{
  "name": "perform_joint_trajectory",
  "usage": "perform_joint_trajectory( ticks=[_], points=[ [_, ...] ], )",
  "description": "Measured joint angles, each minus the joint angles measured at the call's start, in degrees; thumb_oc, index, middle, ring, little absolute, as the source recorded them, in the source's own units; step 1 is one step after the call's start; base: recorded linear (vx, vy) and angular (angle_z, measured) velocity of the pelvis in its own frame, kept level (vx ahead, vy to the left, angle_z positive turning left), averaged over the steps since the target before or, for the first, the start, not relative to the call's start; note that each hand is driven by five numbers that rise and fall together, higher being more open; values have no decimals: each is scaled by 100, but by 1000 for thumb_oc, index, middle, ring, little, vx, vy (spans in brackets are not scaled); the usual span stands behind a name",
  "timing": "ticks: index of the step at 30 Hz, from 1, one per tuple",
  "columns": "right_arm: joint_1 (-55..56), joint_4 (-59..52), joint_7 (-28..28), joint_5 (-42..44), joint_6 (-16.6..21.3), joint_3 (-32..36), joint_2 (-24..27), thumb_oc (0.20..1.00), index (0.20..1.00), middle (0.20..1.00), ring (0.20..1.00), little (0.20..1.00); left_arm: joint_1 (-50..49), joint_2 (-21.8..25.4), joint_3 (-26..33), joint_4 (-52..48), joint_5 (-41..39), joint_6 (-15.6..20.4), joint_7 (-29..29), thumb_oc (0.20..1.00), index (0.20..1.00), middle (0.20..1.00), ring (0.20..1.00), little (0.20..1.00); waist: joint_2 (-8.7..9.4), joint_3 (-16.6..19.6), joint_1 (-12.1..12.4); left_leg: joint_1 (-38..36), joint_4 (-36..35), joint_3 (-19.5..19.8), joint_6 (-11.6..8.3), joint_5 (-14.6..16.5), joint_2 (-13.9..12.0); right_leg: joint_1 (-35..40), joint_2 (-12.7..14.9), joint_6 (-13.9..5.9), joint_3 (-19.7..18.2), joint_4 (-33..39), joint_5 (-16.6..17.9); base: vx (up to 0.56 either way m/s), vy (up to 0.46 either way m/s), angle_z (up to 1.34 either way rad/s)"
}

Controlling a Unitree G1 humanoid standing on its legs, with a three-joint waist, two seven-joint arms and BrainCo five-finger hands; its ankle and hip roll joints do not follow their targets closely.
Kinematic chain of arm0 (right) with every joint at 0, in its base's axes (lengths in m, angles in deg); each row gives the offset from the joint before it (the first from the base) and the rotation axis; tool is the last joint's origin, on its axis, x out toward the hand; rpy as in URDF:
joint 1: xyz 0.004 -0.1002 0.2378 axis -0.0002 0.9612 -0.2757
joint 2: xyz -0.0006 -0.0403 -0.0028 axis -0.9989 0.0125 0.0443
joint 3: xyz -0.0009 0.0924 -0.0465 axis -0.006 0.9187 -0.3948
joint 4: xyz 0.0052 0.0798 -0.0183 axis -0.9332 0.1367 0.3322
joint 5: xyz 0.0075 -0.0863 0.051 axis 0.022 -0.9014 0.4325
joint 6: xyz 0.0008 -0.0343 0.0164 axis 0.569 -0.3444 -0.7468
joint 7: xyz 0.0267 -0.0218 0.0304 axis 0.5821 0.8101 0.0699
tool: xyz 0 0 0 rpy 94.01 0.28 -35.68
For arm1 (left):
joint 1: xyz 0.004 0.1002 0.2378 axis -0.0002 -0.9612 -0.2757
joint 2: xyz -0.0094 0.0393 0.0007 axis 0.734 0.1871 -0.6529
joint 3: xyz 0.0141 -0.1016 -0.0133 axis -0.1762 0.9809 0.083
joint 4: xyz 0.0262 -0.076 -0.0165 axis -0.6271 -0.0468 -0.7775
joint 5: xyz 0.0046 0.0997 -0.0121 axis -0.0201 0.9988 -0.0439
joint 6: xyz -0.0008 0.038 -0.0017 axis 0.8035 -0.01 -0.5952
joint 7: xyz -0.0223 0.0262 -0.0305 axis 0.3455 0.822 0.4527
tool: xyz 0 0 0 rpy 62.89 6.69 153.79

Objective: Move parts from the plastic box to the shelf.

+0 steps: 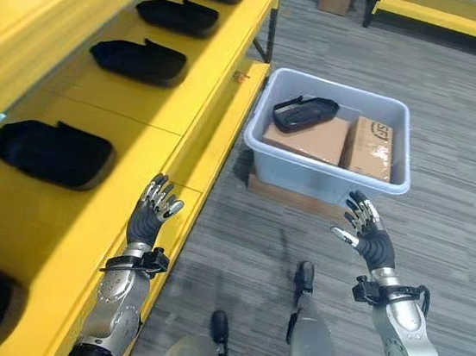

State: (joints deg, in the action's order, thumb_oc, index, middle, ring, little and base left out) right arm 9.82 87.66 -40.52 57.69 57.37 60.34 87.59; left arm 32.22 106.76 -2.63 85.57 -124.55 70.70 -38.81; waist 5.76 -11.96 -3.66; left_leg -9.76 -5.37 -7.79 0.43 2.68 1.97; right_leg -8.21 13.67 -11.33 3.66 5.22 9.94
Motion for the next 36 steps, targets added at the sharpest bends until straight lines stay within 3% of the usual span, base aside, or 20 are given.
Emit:
perform_joint_trajectory(
  ticks=[1,4,9,15,16,17,18,19,20,21,23,24,26,28,31,33,34,35,36],
  points=[
    [-24,102,19,0,-7,26,15,1000,1000,1000,1000,1000,-42,-136,-31,-12,0,-1,1,1000,1000,1000,1000,1000,-89,55,-3,-62,2,82,-101,65,-132,71,-98,125,53,-85,188,243,-171,35],
    [-242,183,149,3,-36,189,57,1000,1000,1000,1000,1000,-72,-454,-139,-86,-3,-7,10,1000,1000,1000,1000,1000,-513,246,-31,-119,16,258,-330,171,-753,256,-653,493,376,-88,49,278,-218,28],
    [-663,177,289,2,15,341,61,1000,1000,1000,1000,1000,215,-411,-179,-152,-18,-7,10,1000,1000,1000,1000,1000,-540,348,-148,-95,284,442,-378,139,-1291,415,-1165,881,632,-185,-263,196,-169,12],
    [-643,182,325,2,22,312,66,1000,1000,1000,1000,1000,212,-322,-174,-146,-76,-9,70,1000,1000,1000,1000,1000,-566,469,-192,221,976,533,-389,134,-1587,-63,-1447,1111,623,-1144,-1028,181,-190,-11],
    [-578,182,318,2,22,271,65,1000,1000,1000,1000,1000,194,-259,-170,-147,-80,-10,70,1000,1000,1000,1000,1000,-476,510,-134,452,1406,574,-391,133,-1573,-140,-1441,1163,572,-1205,-1082,111,-198,-24],
    [-530,187,297,2,25,211,66,1000,1000,1000,1000,1000,125,-188,-160,-140,-83,-11,70,1000,1000,1000,1000,1000,-407,539,-73,925,2319,746,-459,91,-1584,-129,-1488,1245,521,-1214,-1135,130,-230,-31],
    [-475,190,289,2,26,200,79,1000,1000,1000,1000,1000,79,-161,-166,-150,-83,-14,66,1000,1000,1000,1000,1000,-382,533,4,1301,3064,990,-617,-37,-1583,-116,-1548,1397,487,-1224,-1179,84,-195,-27],
    [-392,184,290,2,34,195,129,1000,1000,1000,1000,1000,-4,-144,-169,-179,-84,-17,68,1000,1000,1000,1000,1000,-341,481,106,1874,4028,1330,-664,-400,-1485,-101,-1565,1605,443,-1229,-1203,58,-109,-21],
    [-304,181,294,2,58,198,250,1000,1000,1000,1000,1000,33,-158,-198,-289,-85,-15,67,1000,1000,1000,1000,1000,-241,344,156,2564,5082,1739,-611,-732,-1268,-105,-1550,1766,401,-1255,-1214,124,-43,-18],
    [-289,181,298,2,54,188,303,1000,1000,1000,1000,1000,33,-169,-201,-301,-86,-24,67,1000,1000,1000,1000,1000,-164,194,254,2943,5517,1846,-474,-562,-1056,-39,-1525,1791,360,-1204,-1187,159,22,-27],
    [-245,82,295,0,64,189,266,1000,1000,1000,1000,1000,-14,-100,-194,-290,-131,-52,61,1000,1000,1000,1000,1000,28,44,220,3451,4672,1351,-479,-319,-1059,100,-1469,1747,359,-1003,-1226,228,115,-3],
    [-252,29,306,0,76,225,273,1000,1000,1000,1000,1000,42,-147,-167,-281,-203,-48,62,1000,1000,1000,1000,1000,137,-68,229,3422,3095,945,-469,-354,-1166,217,-1443,1696,353,-822,-1199,228,200,-1],
    [-324,107,333,-7,80,309,275,1000,1000,1000,1000,1000,24,-182,-168,-213,-233,-49,68,1000,1000,1000,1000,1000,24,-201,353,3172,1310,1022,-534,-492,-1452,401,-1639,1538,229,-796,-1147,242,256,-59],
    [-347,127,375,-72,113,328,293,1000,1000,1000,1000,1000,61,-188,-175,-96,-241,-47,67,1000,1000,1000,1000,1000,-185,-237,378,3006,229,1177,-584,-681,-1657,556,-1825,1269,152,-805,-1318,277,265,-52],
    [-340,85,373,-312,112,386,342,1000,1000,1000,1000,1000,103,-190,-71,-12,-224,-37,64,1000,1000,1000,1000,1000,-323,-232,440,2592,-27,1826,-726,-840,-1505,918,-1990,1252,-297,-729,-1338,277,290,-75],
    [-270,-78,336,-359,124,458,390,1000,1000,1000,1000,1000,125,-238,-66,-24,-196,-29,55,1000,1000,1000,1000,1000,-380,-203,412,2227,129,1574,-712,-930,-1363,1216,-1950,1247,-326,-565,-1342,345,453,-75],
    [-163,-252,278,-382,125,453,368,1000,1000,1000,1000,1000,202,-256,-89,-33,-196,-37,37,1000,1000,1000,1000,1000,-415,-148,247,1996,417,1198,-642,-916,-1189,1398,-1796,1146,-444,-504,-1405,324,530,-46],
    [-100,-304,243,-383,122,446,375,1000,1000,1000,1000,1000,308,-257,-72,-36,-196,-30,-26,1000,1000,1000,1000,1000,-436,-130,150,1881,527,990,-540,-869,-985,1455,-1595,1057,-420,-545,-1462,189,382,-43],
    [-62,-299,177,-381,102,428,389,1000,1000,1000,1000,1000,389,-247,-68,-67,-198,-7,-62,1000,1000,1000,1000,1000,-541,-58,101,1681,446,938,-255,-1011,-918,1376,-1469,888,-491,-716,-1571,132,344,-53]
  ],
)
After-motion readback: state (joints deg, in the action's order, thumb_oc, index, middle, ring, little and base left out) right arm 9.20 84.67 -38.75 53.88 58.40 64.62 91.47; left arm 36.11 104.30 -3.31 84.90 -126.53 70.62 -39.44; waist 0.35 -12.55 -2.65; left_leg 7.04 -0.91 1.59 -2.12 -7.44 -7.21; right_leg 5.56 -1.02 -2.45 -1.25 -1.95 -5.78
